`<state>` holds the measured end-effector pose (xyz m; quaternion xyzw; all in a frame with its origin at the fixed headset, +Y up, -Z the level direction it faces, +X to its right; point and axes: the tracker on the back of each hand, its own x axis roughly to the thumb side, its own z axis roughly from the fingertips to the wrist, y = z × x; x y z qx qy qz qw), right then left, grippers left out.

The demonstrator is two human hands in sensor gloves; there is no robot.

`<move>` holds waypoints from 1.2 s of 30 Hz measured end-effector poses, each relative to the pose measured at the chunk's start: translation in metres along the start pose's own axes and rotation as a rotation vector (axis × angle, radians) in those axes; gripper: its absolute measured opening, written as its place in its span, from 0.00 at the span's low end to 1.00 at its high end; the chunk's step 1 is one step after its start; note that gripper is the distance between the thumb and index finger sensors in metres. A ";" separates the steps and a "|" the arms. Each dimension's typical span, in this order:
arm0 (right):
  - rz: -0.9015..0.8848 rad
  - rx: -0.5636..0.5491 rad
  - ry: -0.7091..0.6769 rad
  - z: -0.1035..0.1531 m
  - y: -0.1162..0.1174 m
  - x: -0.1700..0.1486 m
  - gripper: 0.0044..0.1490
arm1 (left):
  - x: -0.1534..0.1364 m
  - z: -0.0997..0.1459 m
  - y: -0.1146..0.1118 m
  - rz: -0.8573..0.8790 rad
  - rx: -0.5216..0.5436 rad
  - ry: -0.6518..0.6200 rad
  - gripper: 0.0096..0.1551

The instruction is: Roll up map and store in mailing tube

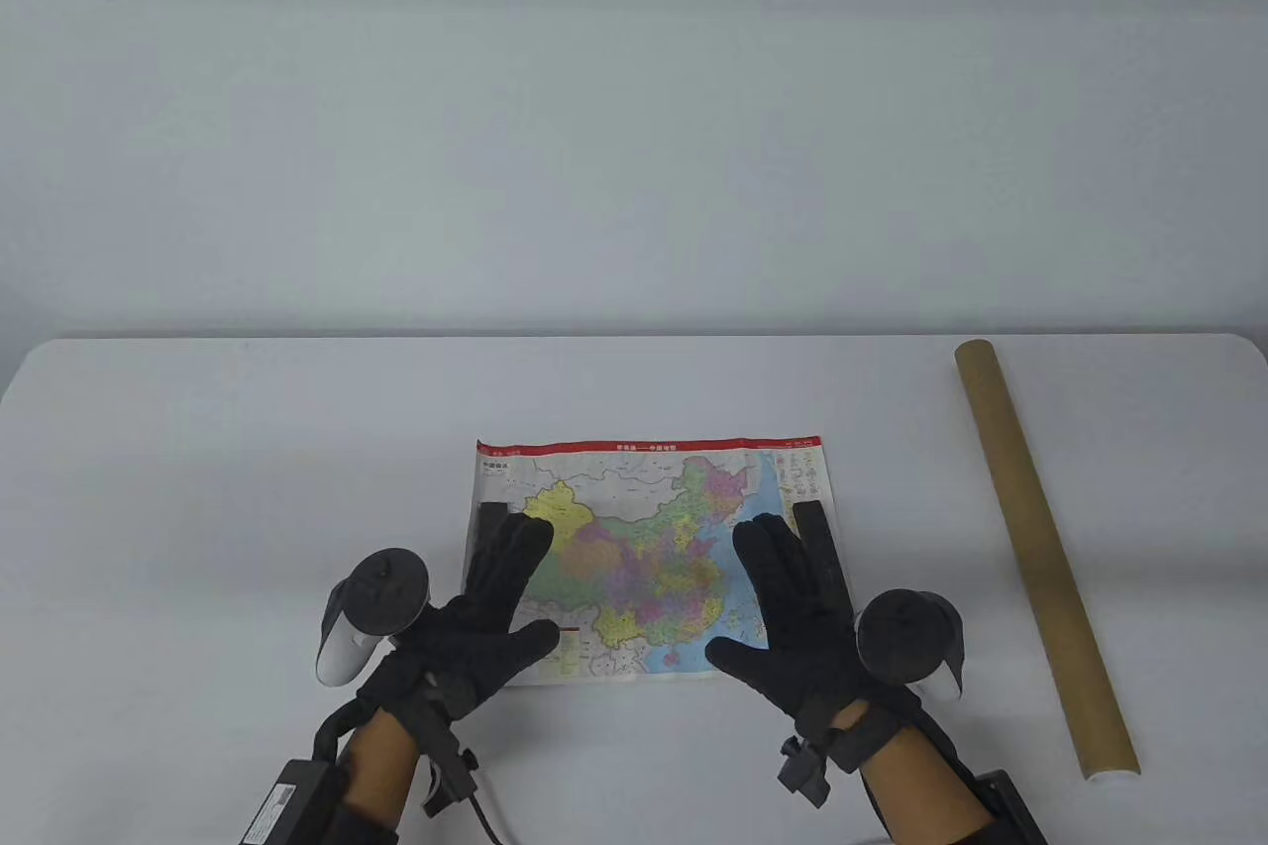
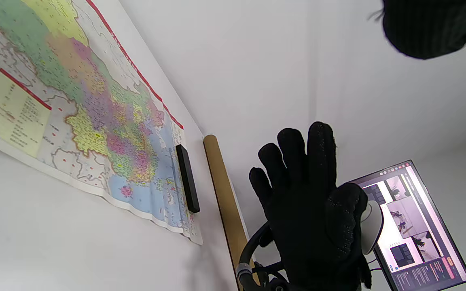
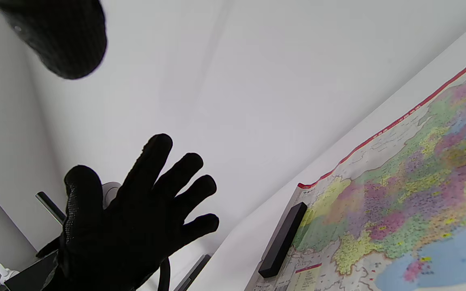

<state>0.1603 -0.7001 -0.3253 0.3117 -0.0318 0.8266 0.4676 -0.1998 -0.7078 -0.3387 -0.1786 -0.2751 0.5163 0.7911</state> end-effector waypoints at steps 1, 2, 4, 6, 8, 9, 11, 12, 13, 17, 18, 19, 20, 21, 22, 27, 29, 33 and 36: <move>0.000 -0.001 0.001 0.000 0.000 0.000 0.64 | 0.000 0.000 0.000 0.002 -0.002 0.000 0.57; 0.000 -0.003 0.001 0.000 -0.001 0.000 0.64 | 0.000 0.000 0.000 0.004 0.000 -0.001 0.57; -0.001 -0.005 0.000 0.000 -0.001 0.000 0.64 | -0.001 0.000 0.000 0.005 -0.001 0.001 0.57; -0.003 -0.009 -0.001 0.000 -0.001 0.000 0.64 | 0.000 0.000 0.000 0.006 -0.001 0.002 0.57; 0.001 -0.009 -0.001 0.000 -0.002 -0.001 0.64 | -0.001 0.000 0.001 0.007 0.001 0.001 0.57; 0.001 -0.010 -0.001 0.000 -0.002 -0.001 0.64 | -0.001 0.000 0.001 0.007 0.001 0.002 0.57; 0.000 -0.011 0.002 0.000 -0.002 -0.001 0.64 | -0.001 0.000 0.001 0.011 0.002 0.004 0.57; 0.000 -0.016 0.009 0.000 -0.002 -0.001 0.64 | -0.001 0.001 0.002 0.012 0.003 0.005 0.57; 0.000 -0.026 0.020 -0.001 -0.004 -0.001 0.64 | -0.001 0.001 0.002 0.014 0.005 0.004 0.57; 0.066 -0.093 0.126 -0.006 -0.018 0.001 0.62 | 0.000 0.002 0.004 0.019 0.009 0.003 0.57; 0.102 -0.111 0.185 -0.009 -0.025 0.001 0.61 | 0.000 0.002 0.004 0.017 0.010 0.002 0.57; 0.125 -0.116 0.229 -0.011 -0.031 0.000 0.61 | 0.000 0.002 0.004 0.015 0.007 0.002 0.57; 0.166 -0.113 0.302 -0.014 -0.044 -0.003 0.61 | 0.000 0.002 0.005 0.016 0.007 -0.001 0.57; 0.185 -0.113 0.324 -0.016 -0.048 -0.004 0.62 | 0.000 0.002 0.005 0.017 0.009 -0.002 0.57; 0.241 -0.122 0.389 -0.018 -0.062 -0.009 0.62 | 0.000 0.002 0.005 0.019 0.010 -0.002 0.56; 0.383 -0.175 0.618 -0.016 -0.114 -0.036 0.63 | 0.000 0.003 0.006 0.022 0.011 -0.003 0.57; 0.391 -0.191 0.693 -0.011 -0.128 -0.046 0.63 | 0.000 0.003 0.006 0.019 0.012 -0.004 0.57; 0.433 -0.232 0.876 0.010 -0.158 -0.073 0.63 | 0.000 0.004 0.006 0.016 0.009 -0.002 0.56; 0.449 -0.247 0.995 0.030 -0.173 -0.094 0.63 | 0.000 0.004 0.005 0.013 0.005 0.000 0.56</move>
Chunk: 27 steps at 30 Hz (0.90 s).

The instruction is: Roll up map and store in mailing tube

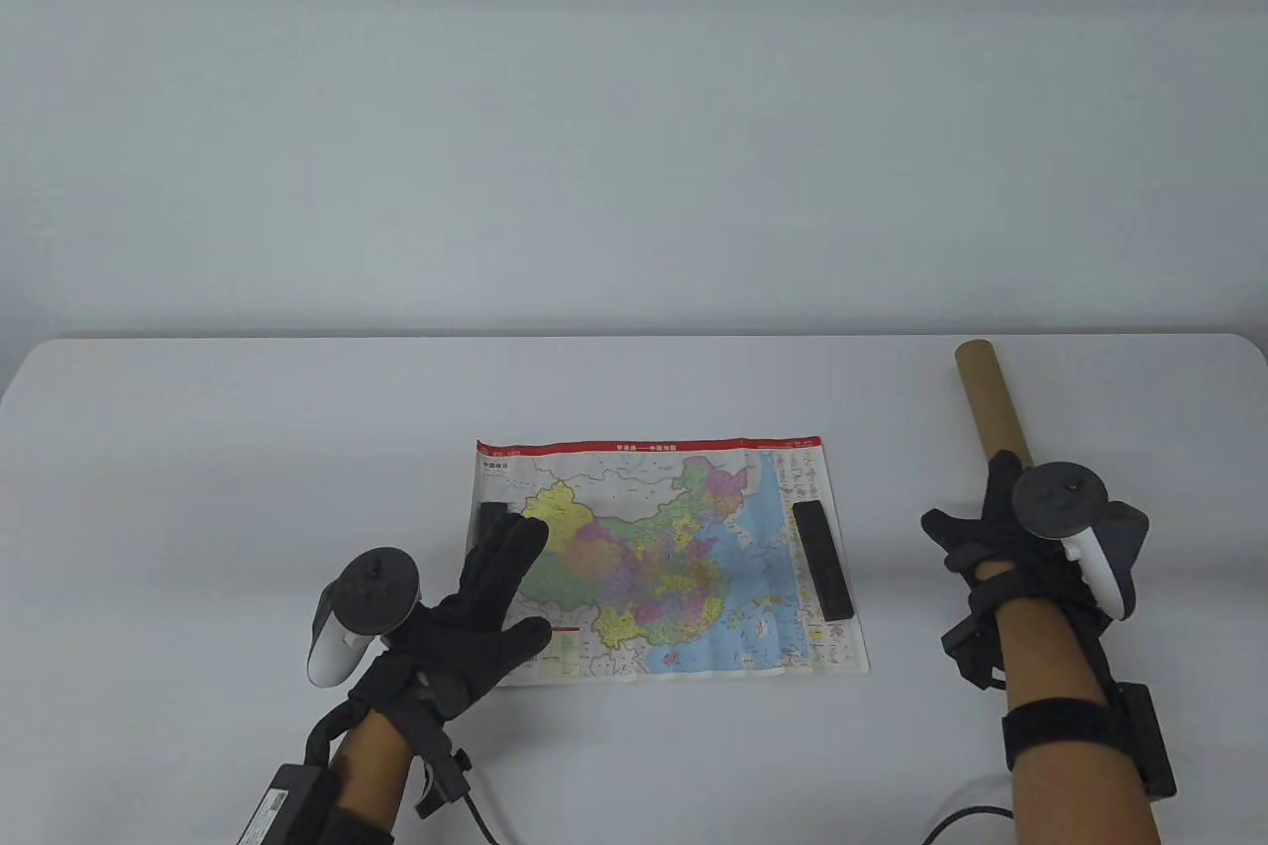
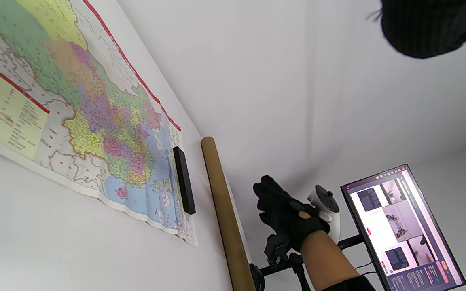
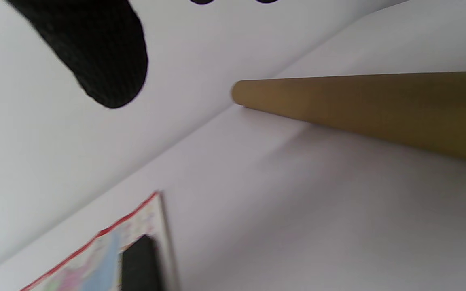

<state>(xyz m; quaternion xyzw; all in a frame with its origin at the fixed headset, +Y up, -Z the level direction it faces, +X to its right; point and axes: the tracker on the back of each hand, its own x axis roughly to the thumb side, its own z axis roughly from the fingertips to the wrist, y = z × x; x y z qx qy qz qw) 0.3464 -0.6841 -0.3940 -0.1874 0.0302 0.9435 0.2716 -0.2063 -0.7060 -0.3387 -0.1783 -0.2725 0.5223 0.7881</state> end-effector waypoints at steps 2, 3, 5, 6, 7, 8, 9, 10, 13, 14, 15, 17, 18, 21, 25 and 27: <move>-0.004 0.006 0.065 -0.005 0.001 -0.018 0.64 | 0.000 0.000 0.000 0.000 -0.001 0.001 0.56; -0.008 0.010 0.096 -0.007 0.002 -0.027 0.64 | 0.000 0.000 0.000 0.000 -0.002 0.003 0.56; -0.001 0.020 0.144 -0.011 0.006 -0.042 0.64 | -0.001 0.000 -0.001 0.000 -0.002 0.008 0.57; 0.007 0.029 0.164 -0.013 0.007 -0.047 0.64 | -0.001 0.000 -0.001 0.000 -0.002 0.009 0.57; 0.013 0.041 0.188 -0.015 0.010 -0.054 0.64 | -0.001 0.000 -0.001 0.000 -0.003 0.012 0.56; 0.029 0.055 0.206 -0.017 0.013 -0.061 0.64 | -0.002 0.000 -0.002 -0.004 -0.002 0.016 0.56; 0.037 0.059 0.214 -0.018 0.015 -0.064 0.64 | -0.002 0.000 -0.002 -0.008 -0.003 0.018 0.56; 0.049 0.069 0.240 -0.020 0.018 -0.069 0.64 | -0.002 -0.001 -0.002 -0.009 -0.007 0.020 0.56; 0.069 0.085 0.263 -0.023 0.025 -0.074 0.64 | -0.003 -0.001 -0.003 -0.011 -0.008 0.025 0.57; 0.086 0.093 0.267 -0.024 0.028 -0.074 0.64 | -0.003 -0.001 -0.003 -0.009 -0.008 0.026 0.56; 0.096 0.099 0.271 -0.024 0.029 -0.074 0.65 | -0.003 -0.001 -0.003 -0.008 -0.008 0.026 0.56; 0.131 0.110 0.285 -0.025 0.034 -0.075 0.65 | -0.003 -0.001 -0.003 -0.007 -0.007 0.029 0.56; 0.141 0.107 0.289 -0.026 0.035 -0.074 0.65 | -0.003 -0.001 -0.003 -0.008 -0.008 0.031 0.56; 0.199 0.094 0.306 -0.027 0.037 -0.072 0.64 | -0.003 -0.001 -0.004 -0.011 -0.008 0.036 0.56; 0.270 0.067 0.306 -0.028 0.036 -0.069 0.59 | -0.003 -0.002 -0.005 -0.019 -0.010 0.043 0.57; 0.247 0.068 0.303 -0.025 0.032 -0.067 0.60 | -0.002 -0.003 -0.005 -0.020 -0.008 0.039 0.56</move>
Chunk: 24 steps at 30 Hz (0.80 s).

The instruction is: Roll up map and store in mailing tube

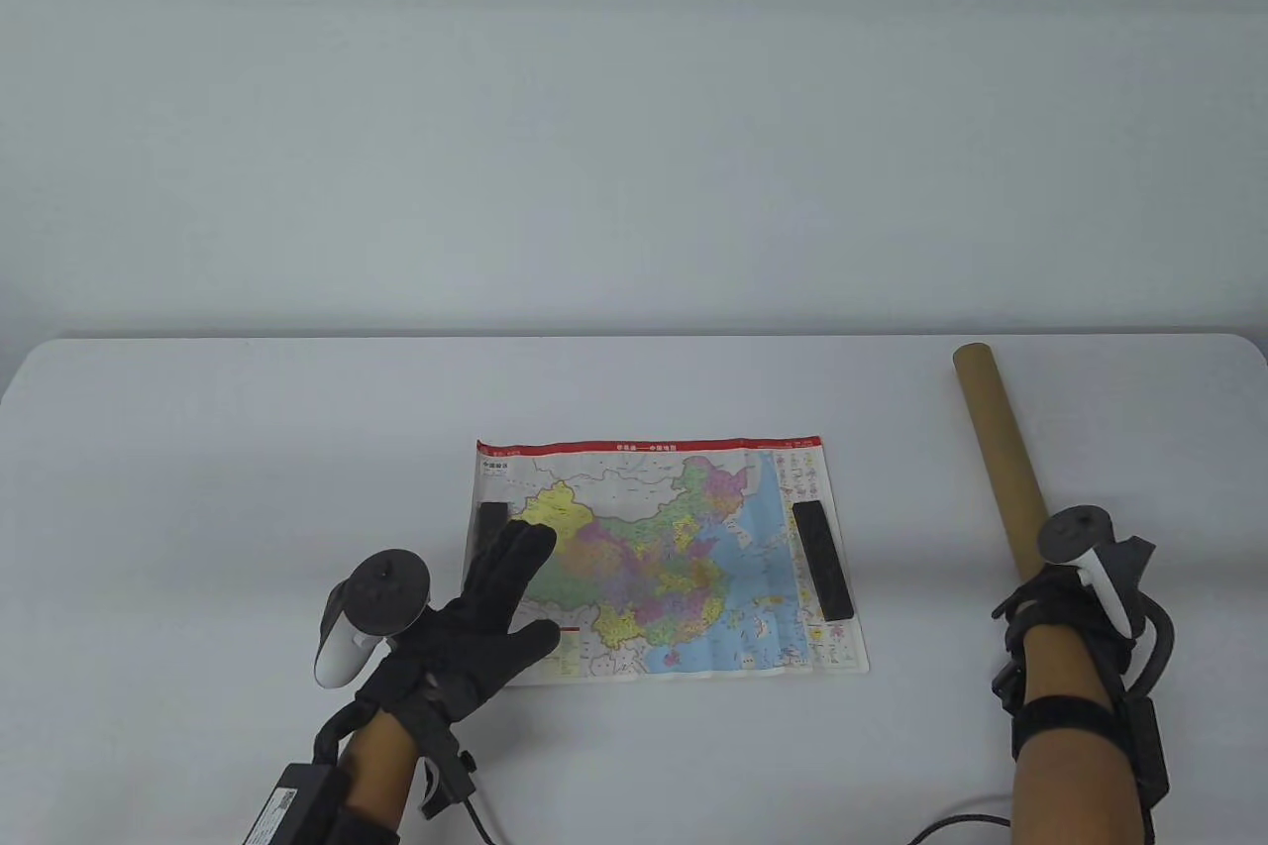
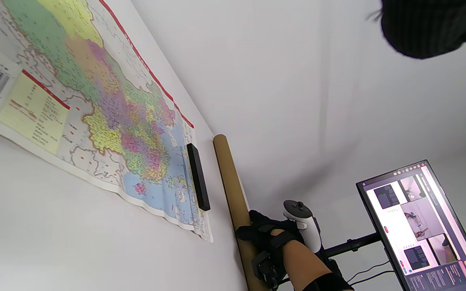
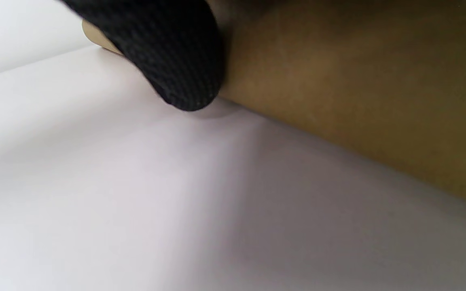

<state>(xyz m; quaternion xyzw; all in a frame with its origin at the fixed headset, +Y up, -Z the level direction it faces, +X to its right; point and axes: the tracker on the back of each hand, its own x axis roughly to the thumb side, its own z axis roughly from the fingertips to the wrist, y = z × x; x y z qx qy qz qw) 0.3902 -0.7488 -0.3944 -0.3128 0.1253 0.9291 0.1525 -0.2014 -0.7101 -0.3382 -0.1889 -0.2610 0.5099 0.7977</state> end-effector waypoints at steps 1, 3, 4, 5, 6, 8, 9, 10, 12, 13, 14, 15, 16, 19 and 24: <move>-0.026 -0.009 -0.012 0.003 -0.004 0.001 0.60 | 0.002 0.000 0.001 0.002 0.001 -0.003 0.56; -0.085 -0.053 -0.073 0.011 -0.018 0.007 0.61 | 0.006 -0.001 0.004 0.007 0.023 -0.020 0.56; -0.102 -0.068 -0.090 0.014 -0.022 0.009 0.62 | 0.007 -0.002 0.005 0.009 0.031 -0.025 0.56; -0.153 -0.092 -0.133 0.020 -0.030 0.013 0.63 | 0.009 -0.003 0.006 0.012 0.041 -0.029 0.56; -0.201 -0.113 -0.179 0.028 -0.038 0.019 0.63 | 0.011 -0.004 0.006 0.013 0.048 -0.034 0.56; -0.267 -0.162 -0.293 0.045 -0.051 0.032 0.64 | 0.016 -0.005 0.008 0.005 0.065 -0.032 0.56; -0.280 -0.179 -0.331 0.053 -0.055 0.037 0.63 | 0.018 -0.005 0.009 0.000 0.071 -0.034 0.56; -0.300 -0.224 -0.391 0.061 -0.059 0.043 0.62 | 0.021 -0.004 0.011 -0.004 0.083 -0.035 0.56; -0.342 -0.270 -0.514 0.083 -0.065 0.056 0.57 | 0.025 -0.002 0.016 0.001 0.121 -0.035 0.55; -0.356 -0.305 -0.561 0.092 -0.066 0.060 0.57 | 0.026 -0.001 0.019 0.005 0.128 -0.038 0.55; -0.367 -0.359 -0.624 0.101 -0.065 0.064 0.55 | 0.027 0.001 0.022 0.009 0.137 -0.033 0.54; -0.371 -0.388 -0.670 0.110 -0.063 0.068 0.54 | 0.026 0.003 0.025 0.014 0.159 -0.031 0.54; -0.371 -0.398 -0.691 0.114 -0.061 0.070 0.53 | 0.024 0.005 0.027 0.021 0.176 -0.037 0.53; -0.354 -0.449 -0.830 0.133 -0.048 0.079 0.52 | 0.015 0.011 0.030 0.083 0.237 -0.047 0.50; -0.313 -0.456 -0.996 0.146 -0.019 0.087 0.52 | 0.005 0.020 0.034 0.152 0.302 -0.055 0.43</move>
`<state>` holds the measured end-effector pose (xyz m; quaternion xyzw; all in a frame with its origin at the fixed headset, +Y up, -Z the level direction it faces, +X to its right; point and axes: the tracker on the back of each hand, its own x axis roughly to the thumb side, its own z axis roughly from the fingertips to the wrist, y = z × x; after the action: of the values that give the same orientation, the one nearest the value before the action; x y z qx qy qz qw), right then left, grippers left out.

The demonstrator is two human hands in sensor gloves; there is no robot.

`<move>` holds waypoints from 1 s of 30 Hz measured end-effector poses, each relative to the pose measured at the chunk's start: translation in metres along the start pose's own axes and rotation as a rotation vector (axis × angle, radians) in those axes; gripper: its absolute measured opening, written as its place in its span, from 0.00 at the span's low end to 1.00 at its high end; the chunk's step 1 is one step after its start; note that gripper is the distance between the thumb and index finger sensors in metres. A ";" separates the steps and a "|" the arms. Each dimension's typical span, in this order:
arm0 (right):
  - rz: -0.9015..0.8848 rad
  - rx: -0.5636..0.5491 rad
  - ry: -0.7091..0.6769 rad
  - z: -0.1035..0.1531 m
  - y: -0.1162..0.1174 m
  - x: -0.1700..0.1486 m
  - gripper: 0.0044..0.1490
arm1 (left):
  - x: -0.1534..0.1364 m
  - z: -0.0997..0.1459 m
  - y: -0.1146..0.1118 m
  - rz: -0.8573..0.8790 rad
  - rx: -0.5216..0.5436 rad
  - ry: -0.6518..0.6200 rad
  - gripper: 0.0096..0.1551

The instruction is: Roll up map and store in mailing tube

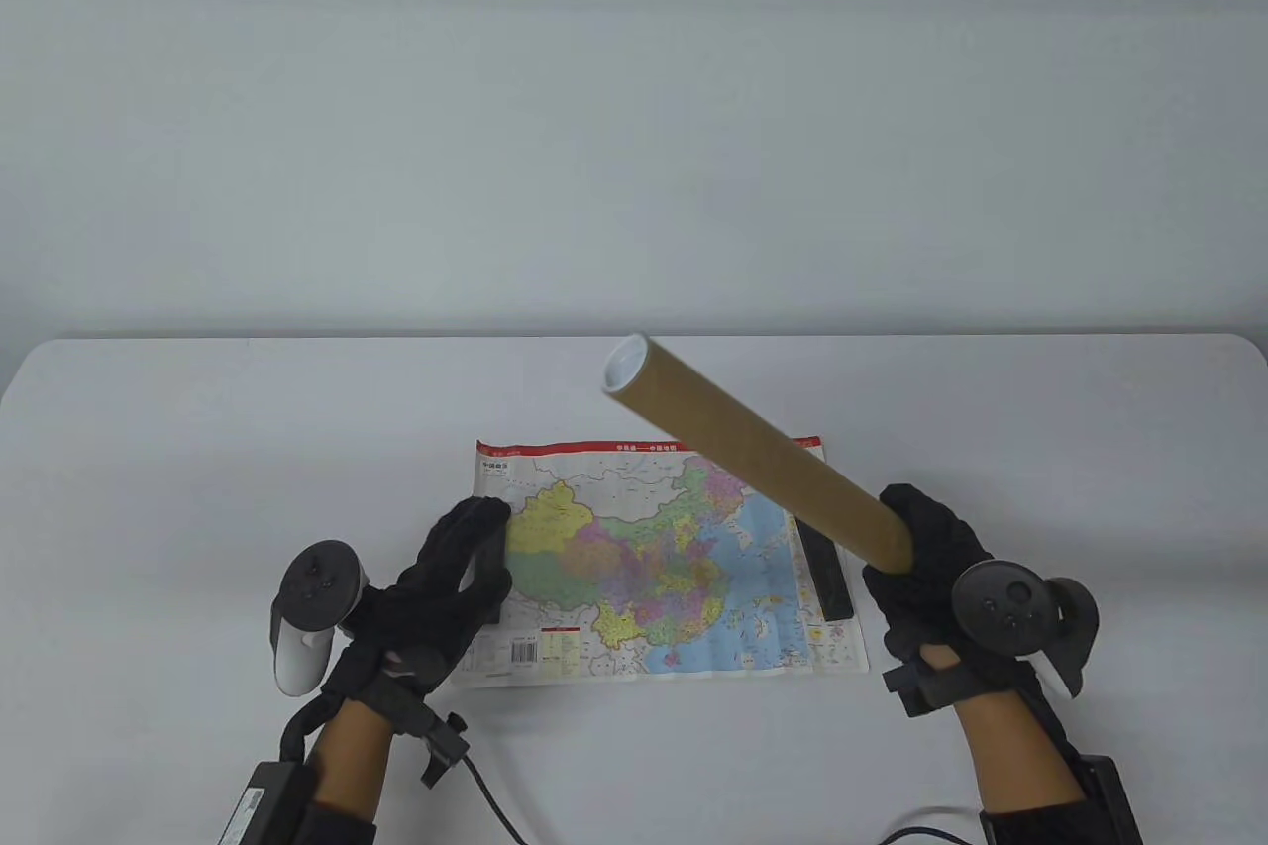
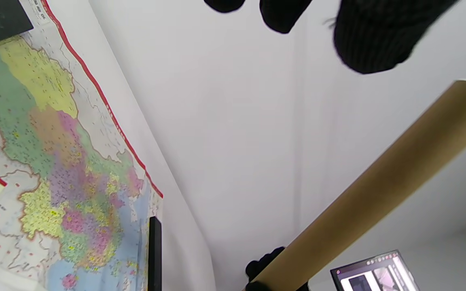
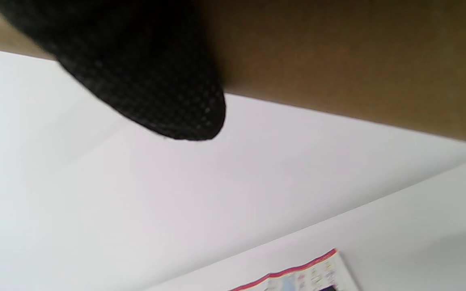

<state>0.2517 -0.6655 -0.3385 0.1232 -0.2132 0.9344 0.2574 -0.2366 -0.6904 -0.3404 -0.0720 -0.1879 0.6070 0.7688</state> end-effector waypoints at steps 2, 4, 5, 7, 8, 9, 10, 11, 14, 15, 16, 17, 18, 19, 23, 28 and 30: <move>0.022 0.019 -0.035 0.002 0.004 0.003 0.52 | 0.000 0.001 0.003 0.034 0.033 -0.019 0.41; 0.083 0.024 -0.069 0.004 0.007 0.006 0.52 | 0.001 0.002 0.005 0.077 0.035 -0.024 0.37; 0.113 0.042 -0.087 0.005 0.009 0.008 0.51 | 0.001 0.003 0.006 0.100 0.045 -0.028 0.37; 0.171 0.075 -0.119 0.007 0.014 0.010 0.51 | 0.003 0.004 0.007 0.129 0.059 -0.047 0.35; 0.189 0.105 -0.133 0.007 0.017 0.011 0.51 | 0.004 0.006 0.008 0.146 0.068 -0.051 0.34; 0.197 0.115 -0.140 0.007 0.018 0.012 0.51 | 0.005 0.006 0.008 0.153 0.077 -0.055 0.33; 0.215 0.121 -0.147 0.008 0.021 0.013 0.51 | 0.005 0.007 0.009 0.162 0.089 -0.057 0.32; 0.227 0.131 -0.152 0.009 0.024 0.014 0.51 | 0.005 0.008 0.009 0.168 0.093 -0.051 0.32; 0.260 0.141 -0.167 0.010 0.029 0.017 0.51 | 0.003 0.009 0.009 0.172 0.075 -0.019 0.32; 0.268 0.153 -0.176 0.010 0.031 0.019 0.51 | 0.002 0.009 0.008 0.169 0.075 -0.010 0.32; 0.276 0.155 -0.184 0.011 0.032 0.020 0.51 | 0.001 0.009 0.008 0.167 0.079 -0.015 0.32; 0.289 0.153 -0.192 0.011 0.032 0.021 0.51 | 0.001 0.008 0.007 0.171 0.076 -0.014 0.32; 0.303 0.159 -0.198 0.011 0.033 0.022 0.51 | 0.001 0.008 0.007 0.178 0.064 -0.015 0.31; 0.317 0.158 -0.203 0.012 0.032 0.022 0.51 | 0.001 0.008 0.006 0.179 0.050 -0.008 0.31; 0.316 0.137 -0.200 0.012 0.031 0.023 0.51 | 0.000 0.007 0.004 0.138 0.035 0.040 0.28; 0.396 0.099 -0.215 0.013 0.025 0.025 0.51 | -0.008 0.007 0.003 0.164 -0.048 0.192 0.25; 0.443 0.082 -0.223 0.014 0.023 0.025 0.51 | -0.012 0.006 0.003 0.159 -0.104 0.253 0.23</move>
<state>0.2206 -0.6793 -0.3255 0.1862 -0.2241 0.9565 0.0162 -0.2436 -0.7016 -0.3383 -0.2022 -0.1141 0.6416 0.7310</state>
